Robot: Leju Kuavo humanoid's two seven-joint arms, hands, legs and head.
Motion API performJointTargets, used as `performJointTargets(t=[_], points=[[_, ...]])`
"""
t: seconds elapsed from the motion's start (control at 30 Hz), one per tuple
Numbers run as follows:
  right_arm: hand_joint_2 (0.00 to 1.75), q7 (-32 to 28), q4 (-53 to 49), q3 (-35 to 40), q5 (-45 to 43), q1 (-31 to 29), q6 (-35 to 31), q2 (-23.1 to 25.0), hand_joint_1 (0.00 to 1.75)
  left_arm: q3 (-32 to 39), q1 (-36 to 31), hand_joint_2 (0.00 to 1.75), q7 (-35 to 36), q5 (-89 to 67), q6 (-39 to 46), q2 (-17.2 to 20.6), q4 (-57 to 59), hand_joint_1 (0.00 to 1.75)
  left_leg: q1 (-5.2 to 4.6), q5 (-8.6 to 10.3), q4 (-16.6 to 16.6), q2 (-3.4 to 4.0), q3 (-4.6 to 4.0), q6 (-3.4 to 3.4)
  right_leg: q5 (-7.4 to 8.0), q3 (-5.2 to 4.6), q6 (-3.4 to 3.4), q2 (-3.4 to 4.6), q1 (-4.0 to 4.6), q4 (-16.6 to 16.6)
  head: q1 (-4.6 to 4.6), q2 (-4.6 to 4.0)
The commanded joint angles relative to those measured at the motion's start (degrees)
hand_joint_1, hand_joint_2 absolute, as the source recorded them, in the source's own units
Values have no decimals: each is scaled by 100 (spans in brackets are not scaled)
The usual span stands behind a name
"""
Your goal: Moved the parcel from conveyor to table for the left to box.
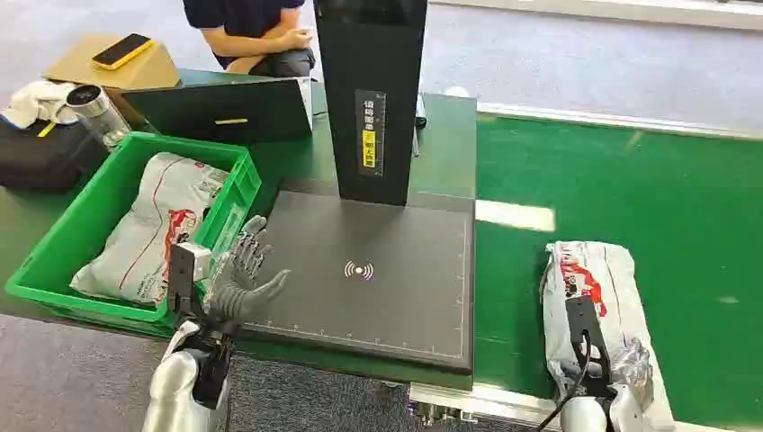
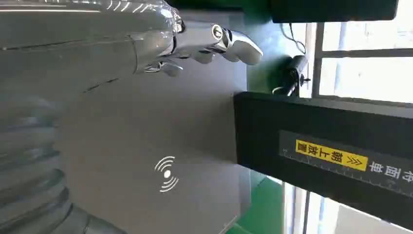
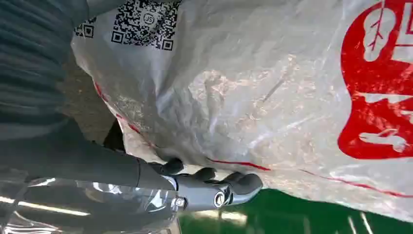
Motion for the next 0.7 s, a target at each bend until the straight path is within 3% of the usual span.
performJointTargets(t=[0.03, 0.23, 0.27, 0.33, 0.37, 0.4, 0.7], points=[[175, 205, 628, 30, 31, -126, 263, -155, 0, 66, -125, 175, 103, 50, 38, -14, 269, 0, 3, 0, -7, -2, 9, -8, 1, 11, 0, -4, 2, -10, 0, -2], [175, 209, 854, 142, 46, -218, 318, -213, 0, 89, -74, 175, 80, 89, 39, -3, 180, 0, 2, 1, -18, 3, 24, -14, 3, 24, 0, -2, 1, -19, -2, 0], [175, 219, 911, 167, 34, -240, 338, -222, 7, 94, -64, 175, 81, 98, 50, 0, 172, 0, 3, 0, -8, 1, 12, -8, 1, 13, 0, -1, 2, -10, 0, -2], [175, 235, 970, 202, 2, -275, 354, -234, 127, 99, -55, 175, 93, 112, 59, -2, 169, 0, 3, 1, -19, 3, 26, -15, 3, 26, 0, -2, 2, -20, -2, -2], [175, 245, 989, 211, -46, -287, 350, -236, 168, 97, -53, 175, 103, 119, 56, -1, 171, 0, 1, 2, -19, -1, 25, -15, 2, 25, 0, -5, 0, -19, 0, -2], [175, 245, 1013, 253, -69, -293, 377, -254, 175, 85, -53, 175, 108, 118, 64, 5, 186, 0, 3, 1, -12, 2, 17, -11, 2, 18, 0, -2, 2, -14, 0, -2], [175, 148, 1139, 406, -328, -383, 387, -298, 175, 54, -71, 175, 94, 153, 111, 28, 195, 0, 3, 0, -12, 2, 21, -11, 2, 23, 0, -2, 4, -13, 0, 0]])
